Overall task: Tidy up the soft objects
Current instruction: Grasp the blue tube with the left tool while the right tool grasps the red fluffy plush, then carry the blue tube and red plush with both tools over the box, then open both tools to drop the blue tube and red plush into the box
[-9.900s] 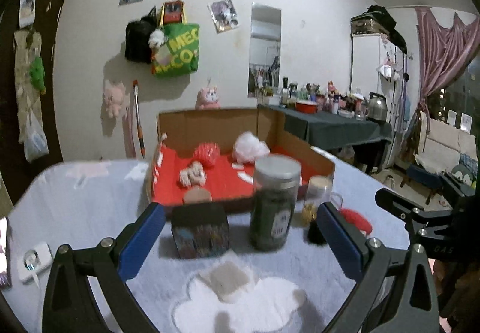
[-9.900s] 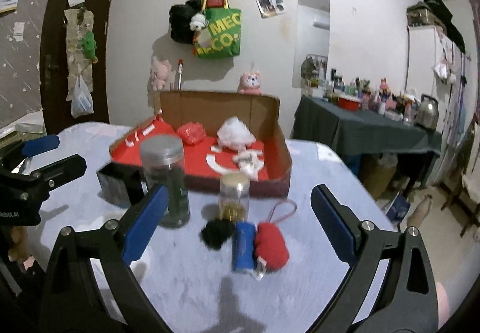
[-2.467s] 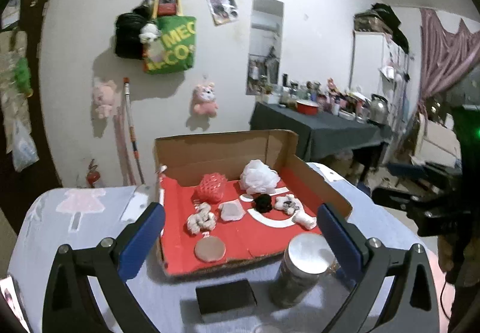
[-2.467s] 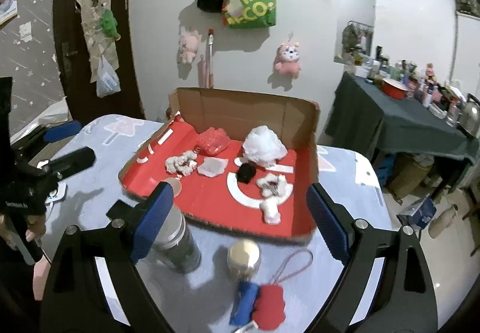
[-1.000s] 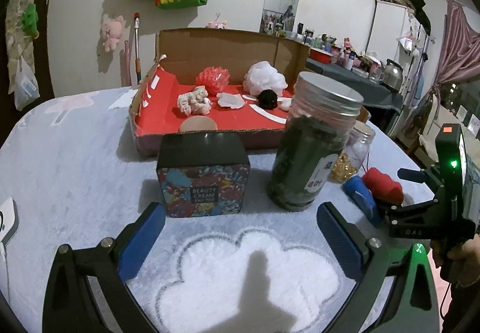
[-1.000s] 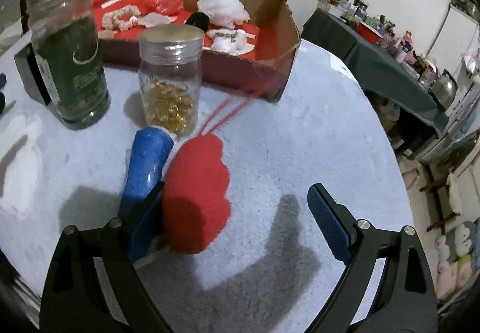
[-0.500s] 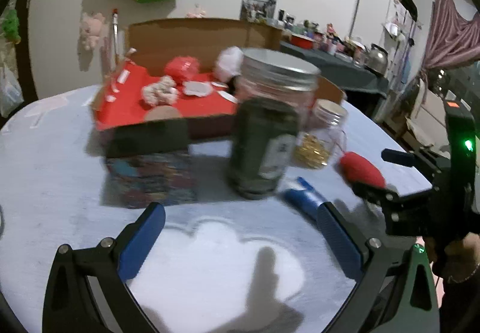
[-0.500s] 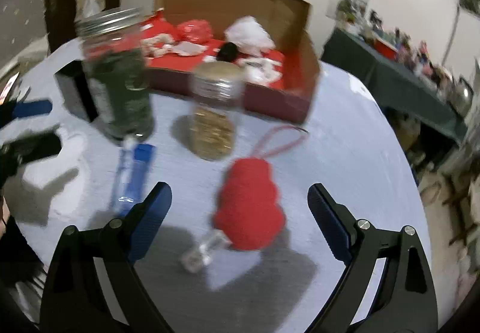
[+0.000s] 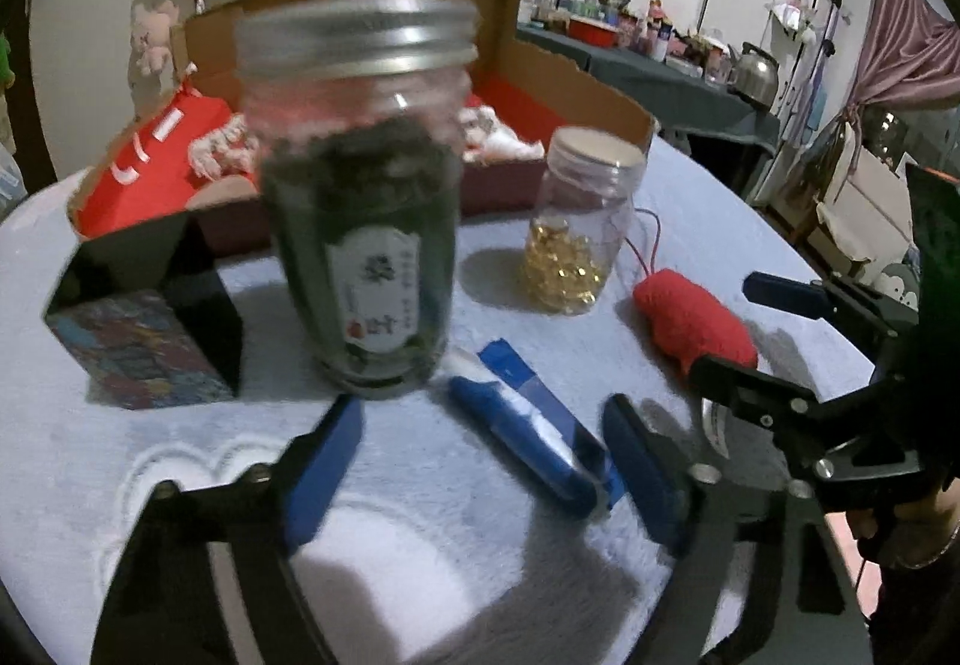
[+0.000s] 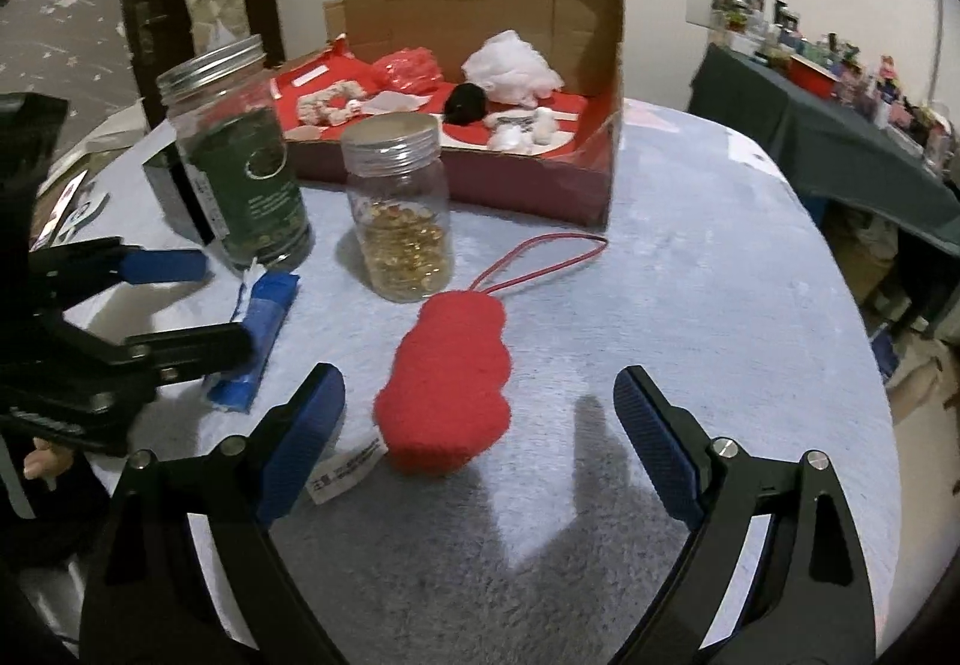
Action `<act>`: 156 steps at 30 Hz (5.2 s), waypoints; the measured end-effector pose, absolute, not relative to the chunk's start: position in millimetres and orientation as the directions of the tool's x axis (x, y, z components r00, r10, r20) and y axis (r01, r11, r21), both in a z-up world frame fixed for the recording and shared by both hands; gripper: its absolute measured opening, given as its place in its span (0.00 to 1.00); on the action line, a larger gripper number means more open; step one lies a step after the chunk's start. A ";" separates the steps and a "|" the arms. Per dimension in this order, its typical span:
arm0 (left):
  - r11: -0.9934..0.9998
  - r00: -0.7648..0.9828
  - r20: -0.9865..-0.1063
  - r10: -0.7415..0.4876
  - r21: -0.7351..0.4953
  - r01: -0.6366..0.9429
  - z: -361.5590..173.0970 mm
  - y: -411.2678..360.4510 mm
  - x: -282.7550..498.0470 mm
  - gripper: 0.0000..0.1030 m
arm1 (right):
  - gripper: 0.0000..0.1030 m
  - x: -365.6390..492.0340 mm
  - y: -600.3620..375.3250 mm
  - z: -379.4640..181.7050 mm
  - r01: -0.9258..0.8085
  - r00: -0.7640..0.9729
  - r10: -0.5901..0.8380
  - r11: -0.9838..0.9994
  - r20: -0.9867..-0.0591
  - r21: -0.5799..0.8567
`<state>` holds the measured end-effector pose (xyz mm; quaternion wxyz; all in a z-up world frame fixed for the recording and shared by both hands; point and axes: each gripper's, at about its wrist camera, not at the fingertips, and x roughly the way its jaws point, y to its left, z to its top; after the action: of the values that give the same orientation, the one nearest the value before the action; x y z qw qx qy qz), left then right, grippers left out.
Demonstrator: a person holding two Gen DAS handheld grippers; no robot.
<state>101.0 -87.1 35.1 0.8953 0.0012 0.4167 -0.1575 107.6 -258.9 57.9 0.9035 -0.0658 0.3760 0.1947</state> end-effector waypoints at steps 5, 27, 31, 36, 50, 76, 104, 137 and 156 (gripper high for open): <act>0.922 0.563 -0.744 -0.358 -0.189 0.337 31.6 -90.8 101.3 0.33 | 0.52 118.1 -255.8 48.7 -0.425 0.564 0.401 0.890 -0.722 0.163; 0.878 0.524 -0.729 -0.441 -0.230 0.419 50.9 -29.0 88.6 0.17 | 0.35 79.1 -186.9 56.5 -0.405 0.639 0.433 0.892 -0.636 0.201; 0.873 0.526 -0.723 -0.448 -0.224 0.434 53.4 -28.5 84.7 0.16 | 0.35 81.3 -183.5 57.5 -0.405 0.640 0.431 0.893 -0.636 0.197; 0.868 0.523 -0.721 -0.455 -0.226 0.443 56.0 -24.8 85.4 0.15 | 0.35 82.9 -185.4 57.4 -0.401 0.637 0.429 0.894 -0.641 0.200; 0.874 0.522 -0.723 -0.453 -0.245 0.419 54.8 1.6 82.7 0.15 | 0.35 79.7 -204.4 54.4 -0.363 0.644 0.400 0.910 -0.653 0.199; 0.949 0.594 -0.746 -0.300 -0.171 0.265 51.7 109.5 103.2 0.15 | 0.35 113.4 -254.6 72.7 -0.263 0.737 0.196 0.965 -0.646 -0.008; 0.884 0.566 -0.728 -0.387 -0.118 0.453 112.4 100.9 186.9 0.15 | 0.35 181.3 -231.9 126.8 -0.421 0.779 0.238 0.884 -0.580 -0.202; 0.840 0.208 -0.904 -0.373 -0.234 0.489 58.5 -23.3 341.8 0.17 | 0.37 345.6 -142.5 66.9 -0.596 0.220 0.345 0.788 -0.913 0.154; 0.850 0.250 -0.900 -0.357 -0.203 0.486 61.1 -30.0 332.4 0.40 | 0.51 333.7 -148.2 75.5 -0.576 0.280 0.284 0.814 -0.917 0.076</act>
<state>332.4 -30.0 61.1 0.7885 0.0581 0.5508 -0.2673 333.7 -148.2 75.5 0.7883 -0.1366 0.5345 0.2725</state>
